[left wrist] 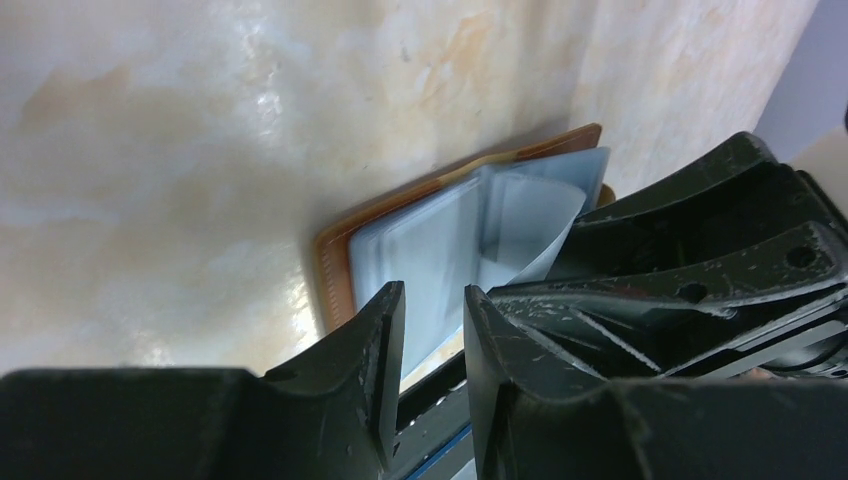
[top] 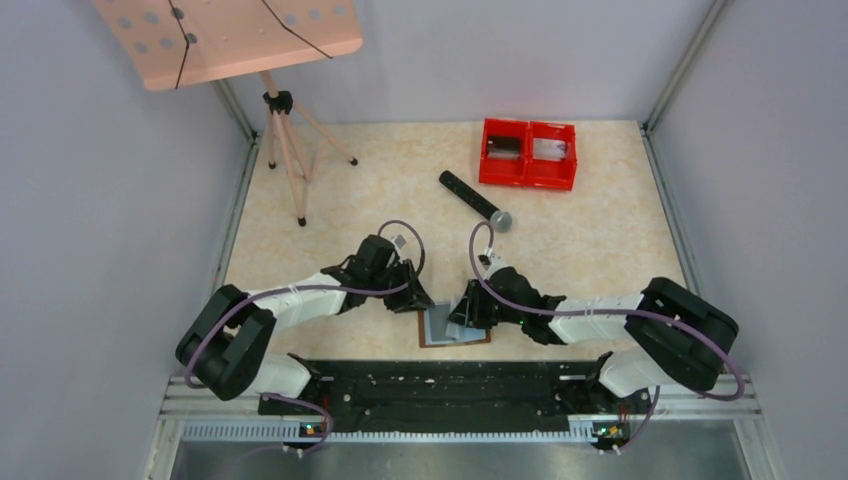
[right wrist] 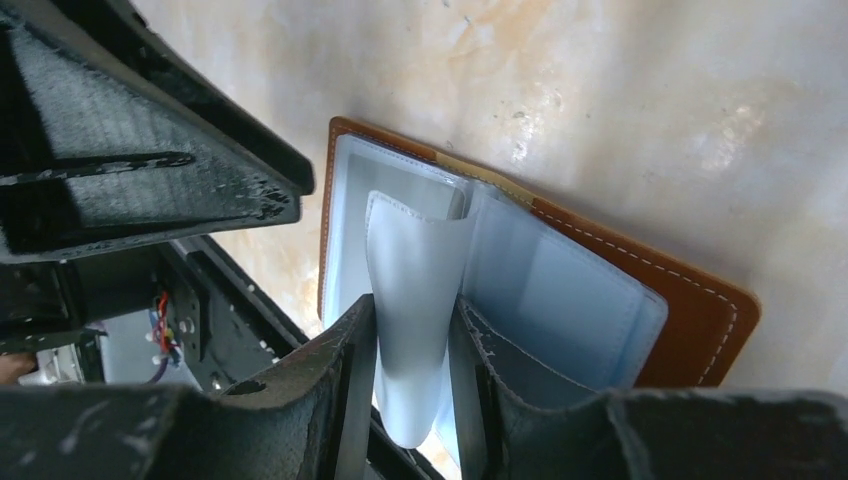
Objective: Take the credit cards out of the card holder
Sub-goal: Remove the credit card from the card holder.
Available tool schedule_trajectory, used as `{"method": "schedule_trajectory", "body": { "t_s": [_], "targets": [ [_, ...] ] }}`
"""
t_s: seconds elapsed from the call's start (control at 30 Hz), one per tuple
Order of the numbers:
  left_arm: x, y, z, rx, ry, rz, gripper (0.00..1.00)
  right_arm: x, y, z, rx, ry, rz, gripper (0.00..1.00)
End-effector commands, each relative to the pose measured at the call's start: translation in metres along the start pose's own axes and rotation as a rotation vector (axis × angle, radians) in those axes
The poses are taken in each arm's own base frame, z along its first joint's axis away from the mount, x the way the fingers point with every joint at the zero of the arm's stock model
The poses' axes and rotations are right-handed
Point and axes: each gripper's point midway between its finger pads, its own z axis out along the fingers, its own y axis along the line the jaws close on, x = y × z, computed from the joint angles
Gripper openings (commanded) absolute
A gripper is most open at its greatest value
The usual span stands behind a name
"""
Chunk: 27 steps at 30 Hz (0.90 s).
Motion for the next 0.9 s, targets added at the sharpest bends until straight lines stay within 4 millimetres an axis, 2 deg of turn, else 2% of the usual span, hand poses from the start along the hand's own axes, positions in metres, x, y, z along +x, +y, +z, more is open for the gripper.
{"method": "schedule_trajectory", "body": {
  "t_s": [0.0, 0.3, 0.87],
  "targets": [
    [-0.015, -0.024, 0.005, 0.059, -0.030, 0.046, 0.33, -0.018, 0.028, -0.008, -0.146, -0.057, 0.012, 0.32],
    [-0.011, -0.024, 0.009, 0.030, -0.025, 0.051, 0.29, -0.017, 0.022, -0.010, -0.143, -0.060, 0.017, 0.31],
    [-0.009, -0.010, 0.009, -0.093, -0.052, 0.094, 0.34, -0.017, 0.018, -0.011, -0.124, -0.061, 0.019, 0.31]
  ]
}}
